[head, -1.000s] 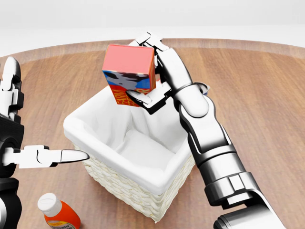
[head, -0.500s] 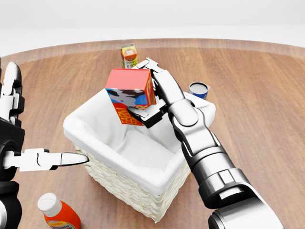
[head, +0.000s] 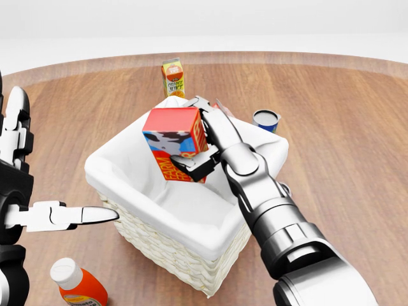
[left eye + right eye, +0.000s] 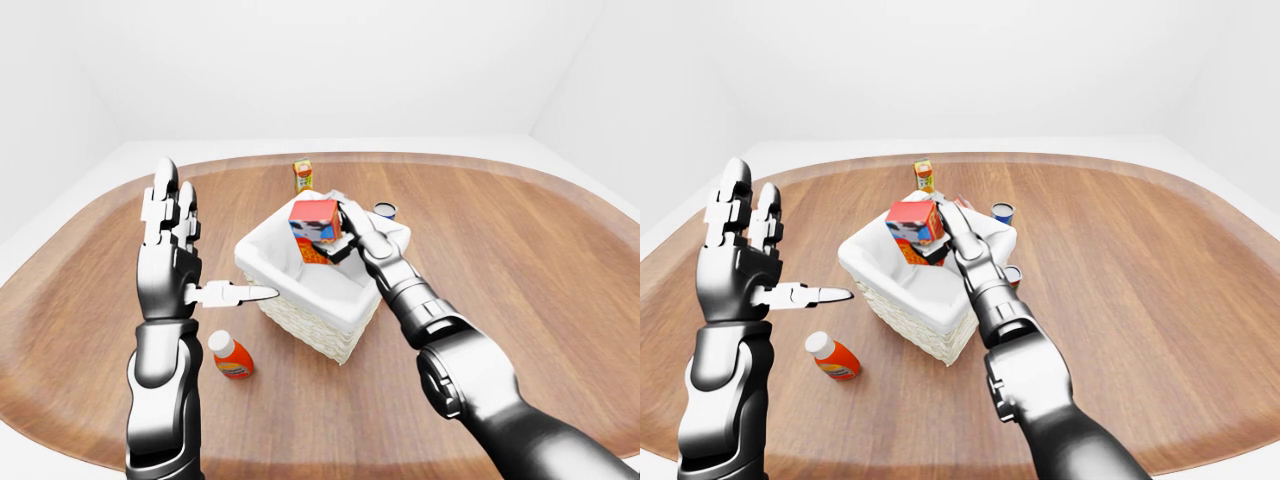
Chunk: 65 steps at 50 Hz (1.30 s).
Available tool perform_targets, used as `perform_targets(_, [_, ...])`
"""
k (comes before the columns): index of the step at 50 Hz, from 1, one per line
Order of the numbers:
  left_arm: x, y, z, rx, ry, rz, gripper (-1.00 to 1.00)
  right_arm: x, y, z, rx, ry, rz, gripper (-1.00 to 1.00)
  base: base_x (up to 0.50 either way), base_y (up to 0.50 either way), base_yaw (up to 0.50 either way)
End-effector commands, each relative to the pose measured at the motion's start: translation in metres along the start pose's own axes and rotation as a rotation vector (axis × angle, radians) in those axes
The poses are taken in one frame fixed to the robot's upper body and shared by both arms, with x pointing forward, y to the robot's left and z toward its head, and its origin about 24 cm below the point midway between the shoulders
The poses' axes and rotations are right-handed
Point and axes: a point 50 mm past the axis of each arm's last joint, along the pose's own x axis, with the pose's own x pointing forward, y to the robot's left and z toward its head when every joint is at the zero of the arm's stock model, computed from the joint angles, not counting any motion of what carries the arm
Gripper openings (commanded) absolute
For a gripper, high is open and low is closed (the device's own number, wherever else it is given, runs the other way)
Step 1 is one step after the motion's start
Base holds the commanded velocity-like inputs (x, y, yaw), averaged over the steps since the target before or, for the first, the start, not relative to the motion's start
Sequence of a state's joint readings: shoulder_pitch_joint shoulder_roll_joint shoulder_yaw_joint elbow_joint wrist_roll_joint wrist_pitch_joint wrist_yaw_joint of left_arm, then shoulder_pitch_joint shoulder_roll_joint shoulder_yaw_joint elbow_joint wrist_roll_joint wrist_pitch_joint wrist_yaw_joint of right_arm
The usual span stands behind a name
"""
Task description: Pick up the butter and put it in the basket.
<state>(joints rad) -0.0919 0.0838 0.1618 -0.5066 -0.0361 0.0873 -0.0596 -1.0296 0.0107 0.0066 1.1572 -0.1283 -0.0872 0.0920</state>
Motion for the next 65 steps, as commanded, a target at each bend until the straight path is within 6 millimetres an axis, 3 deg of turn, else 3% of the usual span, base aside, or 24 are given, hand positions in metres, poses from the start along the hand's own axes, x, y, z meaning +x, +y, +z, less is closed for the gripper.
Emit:
perform_targets(1, [-0.001,0.0,0.0,0.0,0.0,0.001,1.0,0.002,-0.003,0.006,0.018,-0.004,-0.036,-1.0,0.0,0.0,0.0])
perform_targets(24, [-0.001,0.0,-0.001,0.0,0.004,0.003,1.0,-0.001,0.001,-0.009,-0.012,0.044,-0.04,-1.0,0.0,0.0,0.0])
perform_targets(25, [-0.001,0.0,-0.001,-0.001,0.004,0.003,1.0,-0.001,0.001,-0.009,-0.012,0.043,-0.039,-0.46,0.0,0.0,0.0])
perform_targets(27, [-0.001,0.0,-0.001,-0.001,0.004,0.003,1.0,0.0,0.001,-0.008,-0.012,0.042,-0.041,-0.25,0.0,0.0,0.0])
perform_targets(29, [-0.001,0.0,0.0,0.0,0.003,0.004,1.0,0.0,0.001,-0.008,-0.015,0.042,-0.043,0.33,0.0,0.0,0.0])
perform_targets(30, [-0.001,0.0,0.0,-0.001,0.003,0.004,1.0,0.0,0.001,-0.009,-0.016,0.042,-0.043,0.87,0.0,0.0,0.0])
perform_targets(31, [-0.001,0.001,0.0,-0.001,0.002,0.004,1.0,0.0,0.001,-0.008,-0.017,0.041,-0.044,1.0,0.0,0.0,0.0])
perform_targets(42, [-0.002,0.0,0.0,-0.002,0.004,0.006,1.0,0.001,-0.008,0.002,0.009,0.005,-0.073,1.0,0.0,0.0,0.0])
perform_targets(53, [-0.002,0.0,-0.001,0.0,0.007,0.006,1.0,-0.008,-0.029,0.044,0.141,-0.243,-0.093,1.0,0.0,0.0,0.0])
perform_targets(59, [-0.001,0.0,0.001,0.003,-0.003,0.006,1.0,-0.041,-0.049,0.071,0.177,-0.48,-0.135,1.0,0.0,0.0,0.0])
perform_targets(65, [0.0,-0.001,0.002,0.007,-0.008,0.0,1.0,-0.068,-0.054,0.064,0.208,-0.496,-0.16,1.0,0.0,0.0,0.0])
